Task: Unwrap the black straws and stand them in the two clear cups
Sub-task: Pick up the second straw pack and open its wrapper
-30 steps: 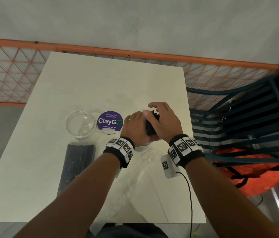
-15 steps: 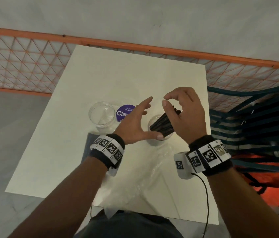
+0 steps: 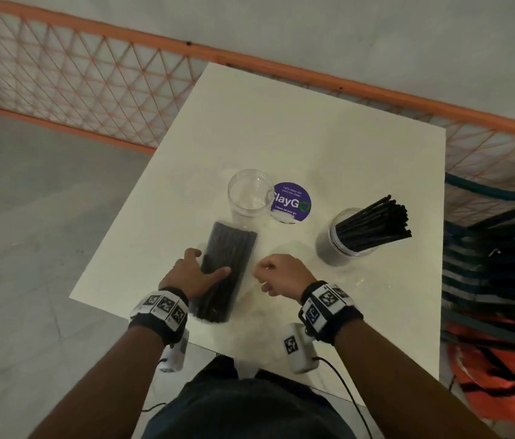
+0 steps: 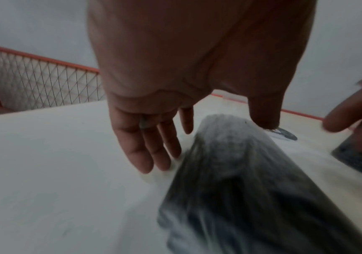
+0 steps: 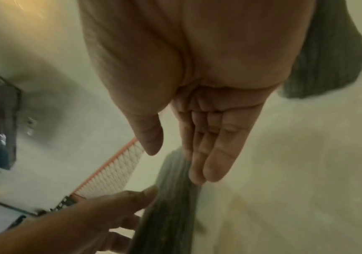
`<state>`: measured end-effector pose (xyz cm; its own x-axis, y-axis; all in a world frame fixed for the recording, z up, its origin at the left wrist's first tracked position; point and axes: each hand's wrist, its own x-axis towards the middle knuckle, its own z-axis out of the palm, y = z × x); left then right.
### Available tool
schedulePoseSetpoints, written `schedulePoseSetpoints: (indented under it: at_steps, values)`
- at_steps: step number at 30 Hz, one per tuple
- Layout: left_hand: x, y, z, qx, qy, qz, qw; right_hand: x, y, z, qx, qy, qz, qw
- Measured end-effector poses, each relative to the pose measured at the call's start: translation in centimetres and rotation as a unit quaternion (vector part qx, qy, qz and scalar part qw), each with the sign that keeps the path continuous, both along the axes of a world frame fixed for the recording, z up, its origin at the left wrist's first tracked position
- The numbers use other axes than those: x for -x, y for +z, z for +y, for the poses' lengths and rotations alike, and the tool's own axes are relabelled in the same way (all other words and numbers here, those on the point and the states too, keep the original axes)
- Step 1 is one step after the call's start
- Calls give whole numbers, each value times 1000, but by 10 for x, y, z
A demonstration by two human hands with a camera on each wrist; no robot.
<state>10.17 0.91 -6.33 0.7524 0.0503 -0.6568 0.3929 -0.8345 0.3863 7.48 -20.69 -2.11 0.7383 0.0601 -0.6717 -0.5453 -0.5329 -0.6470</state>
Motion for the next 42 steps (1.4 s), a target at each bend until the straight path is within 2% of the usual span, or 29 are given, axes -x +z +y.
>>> schedulePoseSetpoints:
  at_steps: [3, 6, 9, 13, 15, 19, 24, 27, 29, 31, 33, 35, 36, 37, 38, 39, 40, 42]
  values:
    - [12, -11, -2, 19, 25, -8, 999, -3, -20, 18, 7, 4, 46, 999]
    - [15, -17, -5, 79, 42, -1, 996, -4, -31, 33, -12, -34, 81, 996]
    - [11, -17, -9, 131, 52, 22, 990, -3, -34, 41, -35, -92, 107, 989]
    - [10, -14, -13, 174, 39, 60, 982, 2, -33, 40, -35, -108, 121, 986]
    - [11, -14, -11, 204, 49, 82, 974, 6, -30, 40, -69, -146, 141, 977]
    - [15, 1, -6, 295, 136, 110, 939, 16, -7, 44, -150, -226, 136, 953]
    - [14, 36, 1, 354, 184, 106, 911, 33, 34, 48, -177, -203, 91, 959]
    - [9, 45, 7, 376, 206, 103, 898, 41, 58, 51, -183, -160, 49, 969]
    - [8, 49, 11, 370, 185, 102, 905, 47, 70, 53, -163, -96, -1, 982]
    - [7, 51, 13, 352, 155, 109, 916, 51, 76, 56, -92, -23, -58, 994]
    - [8, 56, 13, 341, 126, 103, 926, 51, 74, 57, -17, -6, -101, 995]
    - [9, 59, 13, 295, 67, 30, 953, 48, 71, 58, 23, -21, -119, 992]
    - [9, 59, 14, 242, 24, -39, 969, 47, 69, 58, 36, -25, -121, 992]
    - [10, 58, 18, 192, -15, -115, 975, 46, 69, 57, 47, -26, -122, 991]
    - [12, 59, 22, 185, -47, -173, 966, 45, 70, 57, 57, -26, -123, 990]
    - [14, 64, 26, 218, -77, -212, 949, 44, 71, 56, 64, -26, -125, 990]
    - [17, 68, 30, 267, -105, -228, 930, 43, 74, 55, 71, -25, -128, 989]
    - [19, 79, 37, 350, -156, -202, 901, 40, 77, 52, 76, -22, -133, 988]
